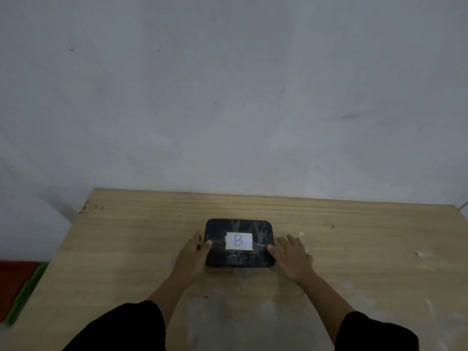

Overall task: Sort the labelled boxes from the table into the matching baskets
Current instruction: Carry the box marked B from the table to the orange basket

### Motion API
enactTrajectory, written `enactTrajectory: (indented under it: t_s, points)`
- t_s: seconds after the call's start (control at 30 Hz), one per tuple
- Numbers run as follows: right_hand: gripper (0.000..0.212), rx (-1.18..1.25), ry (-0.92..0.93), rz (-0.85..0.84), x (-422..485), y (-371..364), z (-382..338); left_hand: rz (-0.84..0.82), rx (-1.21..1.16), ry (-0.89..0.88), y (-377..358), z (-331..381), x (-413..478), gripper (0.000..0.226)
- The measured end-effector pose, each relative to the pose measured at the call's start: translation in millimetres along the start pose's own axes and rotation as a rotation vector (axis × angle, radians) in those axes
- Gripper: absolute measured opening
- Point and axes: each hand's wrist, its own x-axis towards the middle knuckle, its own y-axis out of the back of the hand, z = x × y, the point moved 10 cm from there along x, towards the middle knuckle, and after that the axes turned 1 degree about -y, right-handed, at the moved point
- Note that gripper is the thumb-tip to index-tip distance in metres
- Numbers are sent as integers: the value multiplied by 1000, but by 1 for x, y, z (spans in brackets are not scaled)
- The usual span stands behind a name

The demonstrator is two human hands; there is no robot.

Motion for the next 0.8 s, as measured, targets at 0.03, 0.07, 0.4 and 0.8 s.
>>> enactTrajectory:
  t_s: [0.03, 0.07, 0.4, 0.8]
  points:
    - [51, 5, -2, 9, 1, -1, 0, 4, -5, -4, -2, 0, 1, 40]
    - [50, 13, 0, 17, 1, -1, -1, 13, -9, -16, -4, 0, 1, 36]
    - [30, 411, 64, 158, -15, 14, -33, 134, -80, -129, 15, 19, -8, 30]
    - [32, 799, 187, 46, -70, 14, -105, 254, -228, -228, 102, 25, -86, 28]
